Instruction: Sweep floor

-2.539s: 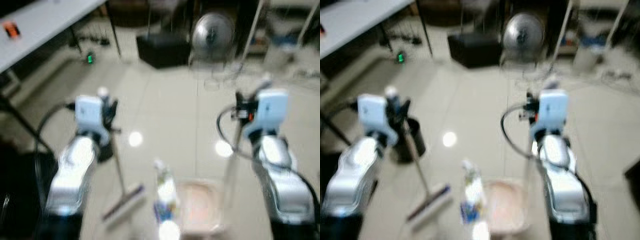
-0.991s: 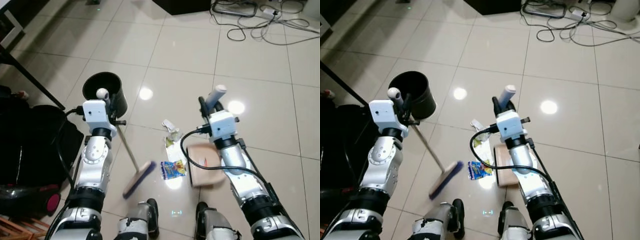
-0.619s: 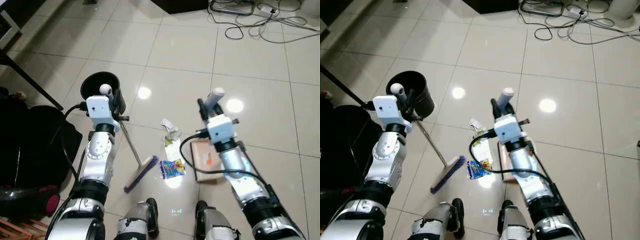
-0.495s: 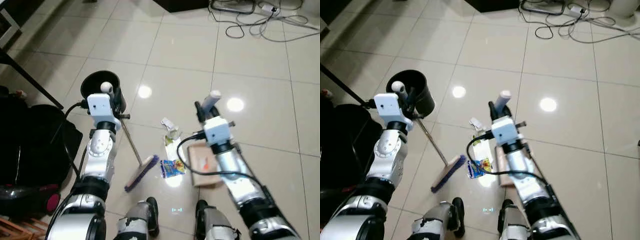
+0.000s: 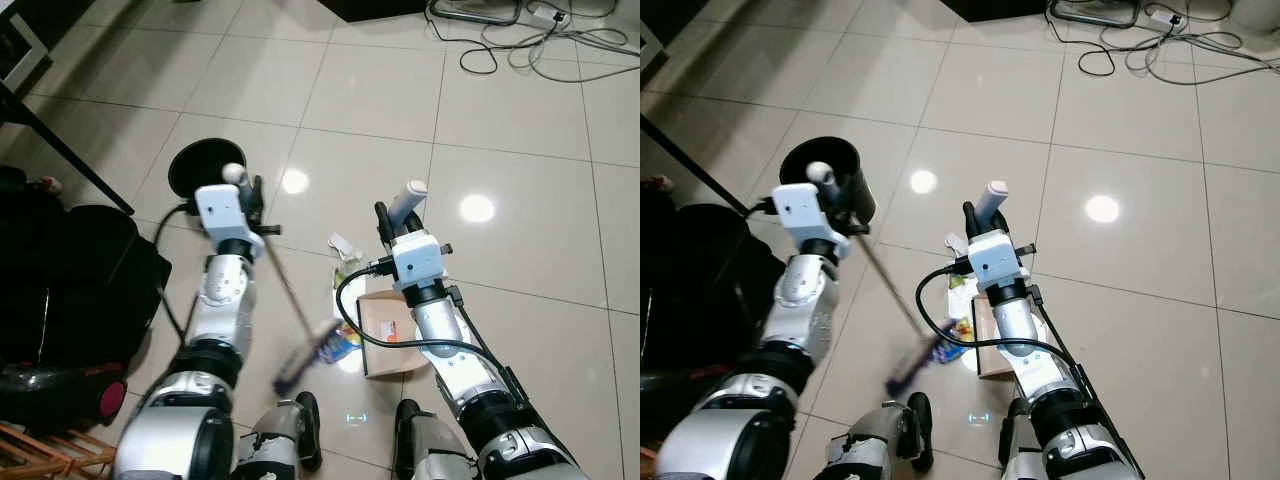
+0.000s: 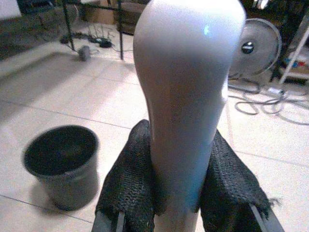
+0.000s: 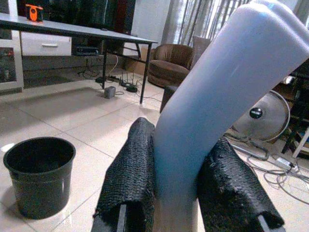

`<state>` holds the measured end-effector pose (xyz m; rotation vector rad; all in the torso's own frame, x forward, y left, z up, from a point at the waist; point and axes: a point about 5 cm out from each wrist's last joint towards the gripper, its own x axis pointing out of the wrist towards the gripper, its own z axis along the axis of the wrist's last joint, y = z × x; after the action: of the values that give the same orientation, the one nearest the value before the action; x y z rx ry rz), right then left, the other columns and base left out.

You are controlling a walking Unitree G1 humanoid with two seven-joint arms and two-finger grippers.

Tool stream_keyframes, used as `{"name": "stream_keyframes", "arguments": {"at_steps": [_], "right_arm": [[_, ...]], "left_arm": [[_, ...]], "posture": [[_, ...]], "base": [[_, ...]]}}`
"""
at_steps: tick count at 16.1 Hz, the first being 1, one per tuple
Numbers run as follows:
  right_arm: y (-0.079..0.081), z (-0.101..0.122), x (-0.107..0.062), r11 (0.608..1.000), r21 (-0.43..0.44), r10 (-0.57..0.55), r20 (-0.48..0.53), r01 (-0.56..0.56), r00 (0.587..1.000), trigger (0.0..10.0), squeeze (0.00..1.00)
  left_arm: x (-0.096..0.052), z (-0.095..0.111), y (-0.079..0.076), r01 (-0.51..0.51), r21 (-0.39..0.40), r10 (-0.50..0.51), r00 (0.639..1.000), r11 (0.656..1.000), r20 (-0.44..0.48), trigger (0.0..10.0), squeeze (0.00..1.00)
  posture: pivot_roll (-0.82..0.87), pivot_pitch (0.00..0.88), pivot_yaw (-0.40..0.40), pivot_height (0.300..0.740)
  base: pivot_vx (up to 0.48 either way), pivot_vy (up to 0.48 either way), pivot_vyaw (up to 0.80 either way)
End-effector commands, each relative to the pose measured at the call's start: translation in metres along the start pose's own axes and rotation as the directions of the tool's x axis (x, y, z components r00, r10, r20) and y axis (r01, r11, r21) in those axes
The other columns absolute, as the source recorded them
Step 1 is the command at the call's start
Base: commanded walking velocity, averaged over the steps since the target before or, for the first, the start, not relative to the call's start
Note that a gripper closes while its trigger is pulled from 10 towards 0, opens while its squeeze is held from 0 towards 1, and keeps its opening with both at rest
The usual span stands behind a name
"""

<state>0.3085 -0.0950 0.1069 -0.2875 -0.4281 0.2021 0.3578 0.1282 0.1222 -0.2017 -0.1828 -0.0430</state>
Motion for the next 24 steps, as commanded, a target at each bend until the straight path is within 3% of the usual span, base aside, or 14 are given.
{"name": "stream_keyframes", "arguments": {"at_steps": [1, 4, 11, 14, 16, 18, 21, 22, 24], "right_arm": [[0.004, -0.001, 0.001, 1.0, 0.011, -0.002, -0.017, 0.002, 1.0, 10.0, 0.0], [0.002, -0.004, 0.004, 1.0, 0.018, -0.017, -0.036, 0.018, 0.999, 10.0, 0.0], [0.002, -0.005, 0.006, 0.999, 0.031, -0.031, -0.044, 0.033, 0.999, 10.0, 0.0], [-0.002, -0.007, 0.003, 0.998, 0.034, -0.044, -0.049, 0.045, 0.998, 10.0, 0.0], [-0.004, -0.009, 0.0, 0.998, 0.035, -0.052, -0.054, 0.054, 0.997, 10.0, 0.0], [-0.007, -0.01, -0.001, 0.998, 0.032, -0.058, -0.058, 0.059, 0.997, 10.0, 0.0], [-0.009, -0.009, -0.002, 0.998, 0.03, -0.059, -0.051, 0.06, 0.997, 10.0, 0.0], [-0.015, -0.007, -0.004, 0.997, 0.024, -0.066, -0.035, 0.067, 0.997, 10.0, 0.0], [-0.023, -0.003, -0.006, 0.996, 0.017, -0.082, -0.009, 0.082, 0.997, 10.0, 0.0]], "left_arm": [[-0.001, -0.003, -0.002, -0.019, -0.109, 0.018, 1.0, 0.994, -0.013, 10.0, 0.0], [0.009, 0.016, -0.005, -0.011, -0.217, 0.026, 0.998, 0.976, 0.064, 10.0, 0.0], [0.024, 0.062, -0.02, 0.194, -0.264, -0.135, 0.965, 0.945, 0.224, 10.0, 0.0], [0.027, 0.078, -0.019, 0.252, -0.17, -0.202, 0.942, 0.953, 0.267, 10.0, 0.0], [0.031, 0.09, -0.009, 0.248, -0.16, -0.193, 0.936, 0.956, 0.296, 10.0, 0.0], [0.033, 0.1, 0.007, 0.219, -0.066, -0.189, 0.933, 0.974, 0.308, 10.0, 0.0], [0.032, 0.094, 0.023, 0.186, 0.049, -0.193, 0.946, 0.981, 0.261, 10.0, 0.0], [0.028, 0.083, 0.035, 0.146, 0.129, -0.171, 0.964, 0.981, 0.205, 10.0, 0.0], [0.024, 0.072, 0.041, 0.115, 0.177, -0.144, 0.977, 0.977, 0.16, 10.0, 0.0]], "posture": [[0.13, 0.26, 0.127, 0.74], [0.13, 0.244, 0.129, 0.74], [0.14, 0.225, 0.132, 0.74], [0.13, 0.22, 0.133, 0.74], [0.13, 0.219, 0.135, 0.74], [0.13, 0.216, 0.136, 0.74], [0.13, 0.217, 0.139, 0.74], [0.12, 0.217, 0.139, 0.74], [0.12, 0.221, 0.14, 0.74]], "base": [[0.0, 0.0, 0.0], [0.0, 0.0, 0.0], [0.0, 0.0, 0.0], [0.0, 0.0, 0.0], [0.0, 0.0, 0.0], [0.0, 0.0, 0.0], [0.0, 0.0, 0.0], [0.0, 0.0, 0.0], [0.0, 0.0, 0.0]]}}
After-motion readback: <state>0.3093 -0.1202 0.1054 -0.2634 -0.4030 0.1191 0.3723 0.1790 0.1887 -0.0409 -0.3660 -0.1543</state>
